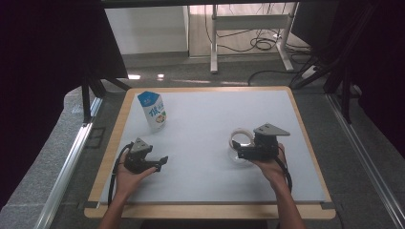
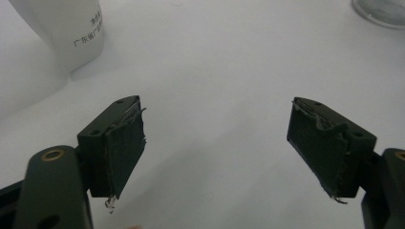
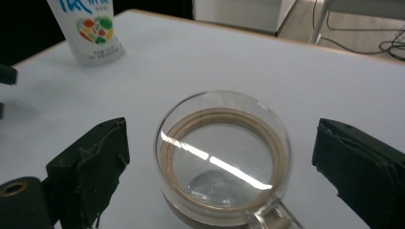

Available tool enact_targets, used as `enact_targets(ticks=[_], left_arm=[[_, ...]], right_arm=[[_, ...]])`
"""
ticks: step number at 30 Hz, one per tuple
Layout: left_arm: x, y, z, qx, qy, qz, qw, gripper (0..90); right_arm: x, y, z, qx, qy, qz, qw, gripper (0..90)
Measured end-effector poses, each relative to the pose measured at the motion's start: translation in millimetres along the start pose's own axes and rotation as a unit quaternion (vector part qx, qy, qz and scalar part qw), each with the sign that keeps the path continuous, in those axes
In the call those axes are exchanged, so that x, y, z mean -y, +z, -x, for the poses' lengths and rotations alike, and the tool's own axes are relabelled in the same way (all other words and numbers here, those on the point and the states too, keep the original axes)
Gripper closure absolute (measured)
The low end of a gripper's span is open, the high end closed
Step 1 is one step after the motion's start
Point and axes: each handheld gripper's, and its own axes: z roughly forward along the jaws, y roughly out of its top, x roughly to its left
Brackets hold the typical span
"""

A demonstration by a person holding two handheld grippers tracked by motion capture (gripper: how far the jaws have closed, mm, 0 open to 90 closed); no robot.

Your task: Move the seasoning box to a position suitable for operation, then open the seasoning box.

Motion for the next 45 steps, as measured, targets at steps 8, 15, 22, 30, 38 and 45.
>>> enact_targets(ticks=[8, 15, 22, 30, 38, 45], left_arm=[[-0.3, 1.9, 0.1, 0.003, 0.001, -0.001, 1.0000, 20.2], [-0.1, 0.5, 0.6, 0.001, 0.002, -0.001, 1.0000, 20.2], [-1.9, -5.7, 2.7, -0.003, 0.003, 0.007, 1.0000, 20.2], [-4.5, -6.5, 6.1, 0.001, 0.009, 0.011, 0.9999, 20.3], [-3.8, -4.3, 8.8, 0.006, 0.009, 0.010, 0.9999, 20.8], [-3.9, -6.2, 11.2, 0.013, 0.007, 0.011, 0.9998, 22.6]], right_arm=[[-1.2, -28.5, 14.6, -0.025, 0.019, 0.056, 0.9979, 18.8], [1.9, -42.3, 24.0, -0.013, 0.027, 0.079, 0.9964, 32.2], [11.7, -52.5, 30.6, -0.010, 0.027, 0.074, 0.9968, 60.5], [17.2, -60.5, 28.7, 0.006, 0.010, 0.067, 0.9977, 87.7], [20.1, -64.0, 24.6, -0.002, -0.005, 0.062, 0.9981, 89.9], [23.6, -54.6, 16.9, -0.009, -0.017, 0.047, 0.9987, 89.9]])
